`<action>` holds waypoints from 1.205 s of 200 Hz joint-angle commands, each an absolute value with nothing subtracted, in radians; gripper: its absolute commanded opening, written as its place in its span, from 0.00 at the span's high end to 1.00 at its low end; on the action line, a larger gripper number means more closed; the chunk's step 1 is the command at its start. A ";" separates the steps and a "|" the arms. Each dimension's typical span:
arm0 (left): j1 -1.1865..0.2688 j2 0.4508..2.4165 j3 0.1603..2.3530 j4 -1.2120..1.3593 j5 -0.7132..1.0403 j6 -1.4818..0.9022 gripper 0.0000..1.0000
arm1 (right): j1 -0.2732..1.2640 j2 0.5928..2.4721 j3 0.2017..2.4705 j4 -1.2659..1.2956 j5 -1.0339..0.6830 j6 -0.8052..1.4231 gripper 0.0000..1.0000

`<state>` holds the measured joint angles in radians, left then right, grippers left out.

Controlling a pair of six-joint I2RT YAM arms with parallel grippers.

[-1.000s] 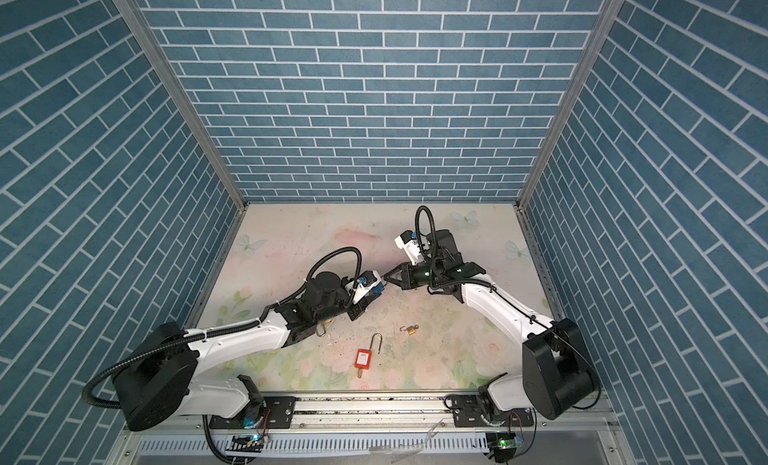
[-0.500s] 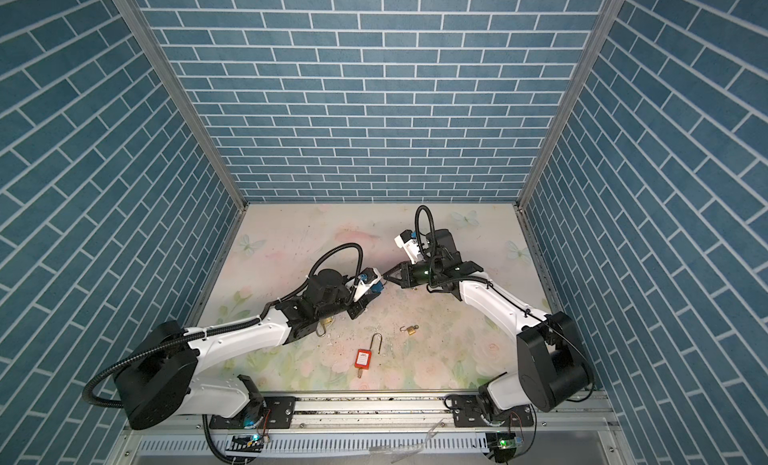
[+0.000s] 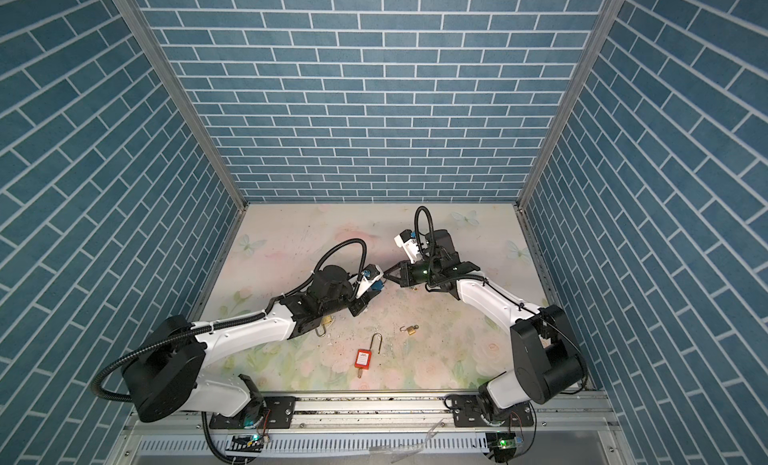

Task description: Lock with the key

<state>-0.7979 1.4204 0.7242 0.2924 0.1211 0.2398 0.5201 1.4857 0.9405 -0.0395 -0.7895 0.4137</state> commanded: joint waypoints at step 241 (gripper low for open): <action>-0.797 1.443 0.937 0.848 0.193 0.189 0.86 | 0.646 1.653 0.823 -0.057 -0.844 0.468 1.00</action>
<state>-0.7841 1.4689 0.7662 0.2405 0.0872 0.1974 0.5224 1.5993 0.8902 0.1356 -0.7143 0.4561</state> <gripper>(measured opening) 0.402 0.074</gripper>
